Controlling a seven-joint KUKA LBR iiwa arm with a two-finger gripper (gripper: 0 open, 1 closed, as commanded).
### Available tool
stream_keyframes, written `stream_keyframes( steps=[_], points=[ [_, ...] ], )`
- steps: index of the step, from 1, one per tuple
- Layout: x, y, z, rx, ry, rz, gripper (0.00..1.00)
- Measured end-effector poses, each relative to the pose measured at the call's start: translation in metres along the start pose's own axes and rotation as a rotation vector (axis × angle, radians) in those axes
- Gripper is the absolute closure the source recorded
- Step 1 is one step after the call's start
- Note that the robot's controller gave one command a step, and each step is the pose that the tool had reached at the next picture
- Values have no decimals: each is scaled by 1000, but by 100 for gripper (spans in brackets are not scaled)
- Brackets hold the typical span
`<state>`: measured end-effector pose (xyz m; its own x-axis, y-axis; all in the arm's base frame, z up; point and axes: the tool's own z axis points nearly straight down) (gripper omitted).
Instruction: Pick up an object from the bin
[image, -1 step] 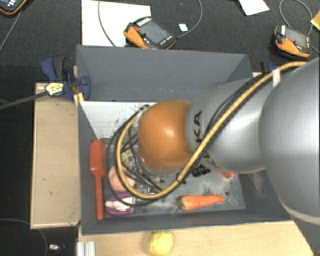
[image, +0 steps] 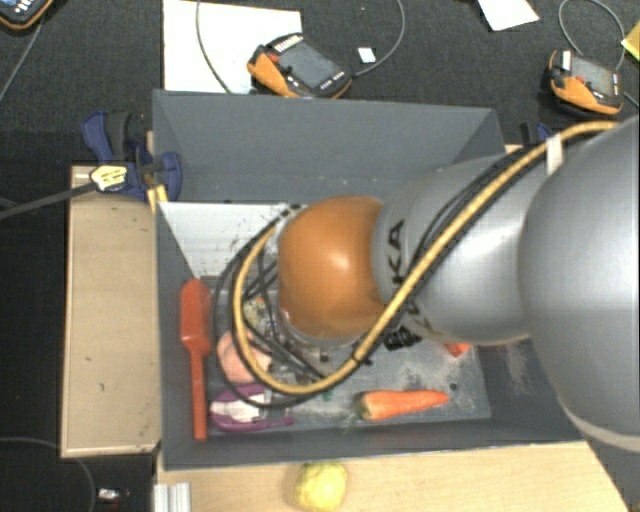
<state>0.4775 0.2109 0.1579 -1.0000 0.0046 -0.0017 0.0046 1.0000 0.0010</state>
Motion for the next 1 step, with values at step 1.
stream_keyframes(
  steps=[1],
  points=[
    [-61,26,84,-3,-3,115,0]
  ],
)
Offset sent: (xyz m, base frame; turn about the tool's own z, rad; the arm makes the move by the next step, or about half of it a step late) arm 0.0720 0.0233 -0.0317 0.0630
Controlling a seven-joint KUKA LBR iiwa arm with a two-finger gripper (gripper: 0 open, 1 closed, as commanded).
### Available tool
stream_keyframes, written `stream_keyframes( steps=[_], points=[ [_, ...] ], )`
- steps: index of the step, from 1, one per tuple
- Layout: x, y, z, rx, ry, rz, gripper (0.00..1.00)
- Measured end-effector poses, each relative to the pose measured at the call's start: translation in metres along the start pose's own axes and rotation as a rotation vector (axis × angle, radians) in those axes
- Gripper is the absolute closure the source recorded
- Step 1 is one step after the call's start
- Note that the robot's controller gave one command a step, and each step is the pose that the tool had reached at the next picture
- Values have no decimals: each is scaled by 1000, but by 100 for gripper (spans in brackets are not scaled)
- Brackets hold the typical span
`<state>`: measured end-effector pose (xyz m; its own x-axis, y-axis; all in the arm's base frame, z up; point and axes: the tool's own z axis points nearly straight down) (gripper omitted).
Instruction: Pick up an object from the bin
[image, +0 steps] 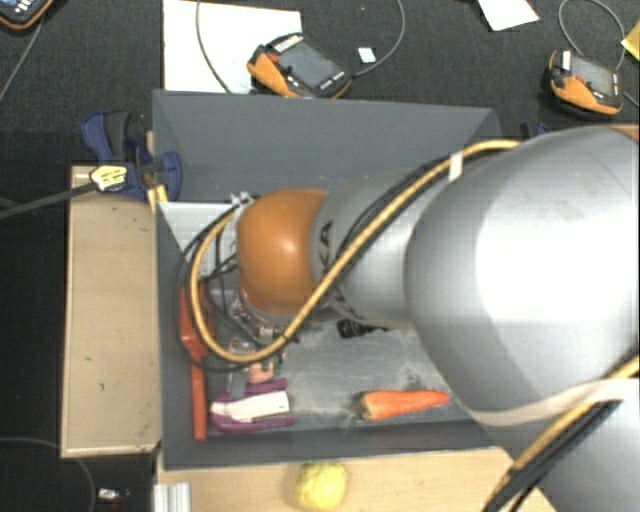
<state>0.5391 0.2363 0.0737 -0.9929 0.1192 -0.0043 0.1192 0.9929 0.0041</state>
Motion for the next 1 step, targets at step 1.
stream_keyframes(
  steps=[1],
  points=[
    [-12,0,-54,-3,-7,-50,0]
  ],
)
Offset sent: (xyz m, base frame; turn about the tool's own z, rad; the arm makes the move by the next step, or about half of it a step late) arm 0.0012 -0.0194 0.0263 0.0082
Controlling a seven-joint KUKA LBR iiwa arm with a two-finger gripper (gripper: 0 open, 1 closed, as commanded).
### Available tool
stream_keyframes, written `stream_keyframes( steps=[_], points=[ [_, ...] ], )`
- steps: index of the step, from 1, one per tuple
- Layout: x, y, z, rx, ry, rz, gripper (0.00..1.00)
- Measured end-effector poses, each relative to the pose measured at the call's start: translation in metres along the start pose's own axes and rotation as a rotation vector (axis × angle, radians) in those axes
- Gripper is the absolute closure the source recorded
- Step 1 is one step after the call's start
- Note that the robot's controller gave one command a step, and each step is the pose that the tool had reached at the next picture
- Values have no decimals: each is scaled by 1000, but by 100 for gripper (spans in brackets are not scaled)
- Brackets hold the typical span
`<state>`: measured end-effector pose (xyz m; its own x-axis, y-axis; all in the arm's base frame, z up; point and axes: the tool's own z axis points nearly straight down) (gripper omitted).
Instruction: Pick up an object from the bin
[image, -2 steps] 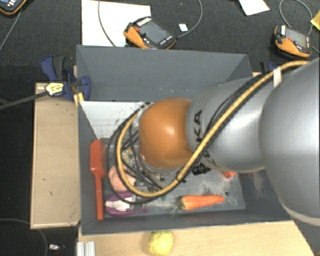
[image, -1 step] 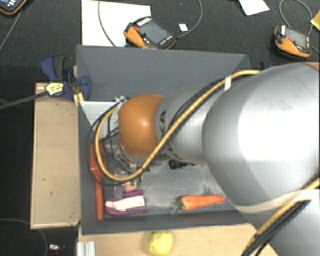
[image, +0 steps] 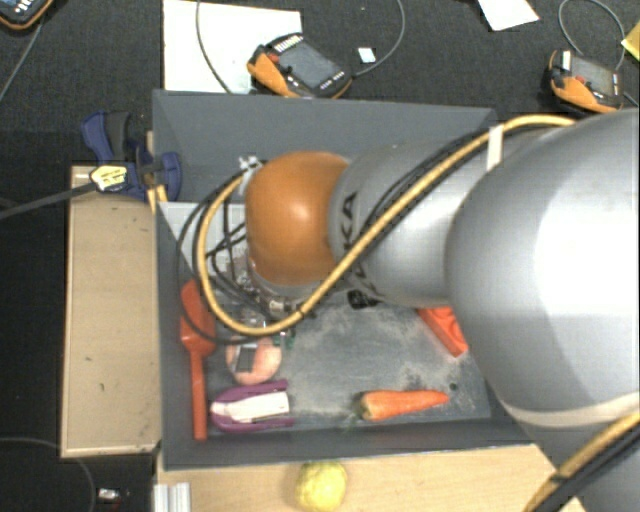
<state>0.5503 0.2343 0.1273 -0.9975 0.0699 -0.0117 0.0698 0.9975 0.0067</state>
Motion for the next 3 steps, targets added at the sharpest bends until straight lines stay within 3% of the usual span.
stream_keyframes(
  steps=[1,2,3],
  points=[
    [8,-18,27,4,9,57,0],
    [-7,-34,50,-13,-22,14,0],
    [-12,-14,48,-16,-23,24,100]
  ],
)
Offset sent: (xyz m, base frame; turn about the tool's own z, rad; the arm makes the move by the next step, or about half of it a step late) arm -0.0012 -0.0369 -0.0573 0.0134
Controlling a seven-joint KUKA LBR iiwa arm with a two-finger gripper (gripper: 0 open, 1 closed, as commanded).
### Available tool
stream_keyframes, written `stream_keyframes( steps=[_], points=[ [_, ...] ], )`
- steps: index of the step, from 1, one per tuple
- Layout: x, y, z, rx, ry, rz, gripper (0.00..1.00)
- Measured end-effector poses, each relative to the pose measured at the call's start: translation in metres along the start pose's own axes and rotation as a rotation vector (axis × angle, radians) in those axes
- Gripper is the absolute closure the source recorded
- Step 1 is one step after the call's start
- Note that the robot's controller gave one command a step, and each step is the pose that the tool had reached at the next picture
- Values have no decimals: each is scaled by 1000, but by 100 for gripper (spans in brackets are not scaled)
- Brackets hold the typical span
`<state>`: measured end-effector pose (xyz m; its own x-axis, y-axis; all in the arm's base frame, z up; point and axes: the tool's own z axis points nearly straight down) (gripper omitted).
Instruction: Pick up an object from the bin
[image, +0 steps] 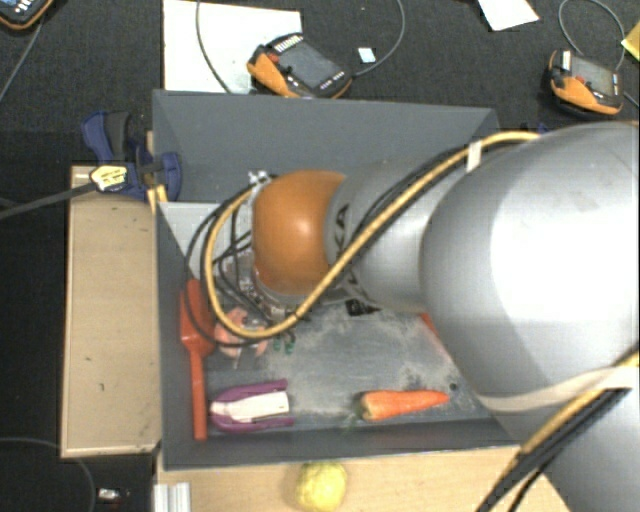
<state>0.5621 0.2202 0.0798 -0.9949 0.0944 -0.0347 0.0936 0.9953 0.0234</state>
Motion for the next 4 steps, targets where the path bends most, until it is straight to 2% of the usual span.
stream_keyframes(
  steps=[1,2,3,4],
  points=[
    [0,0,0,0,0,1,100],
    [1,-1,-22,3,7,2,100],
    [-1,1,-35,-1,-1,3,100],
    [-1,2,-34,-2,0,3,100]
  ],
)
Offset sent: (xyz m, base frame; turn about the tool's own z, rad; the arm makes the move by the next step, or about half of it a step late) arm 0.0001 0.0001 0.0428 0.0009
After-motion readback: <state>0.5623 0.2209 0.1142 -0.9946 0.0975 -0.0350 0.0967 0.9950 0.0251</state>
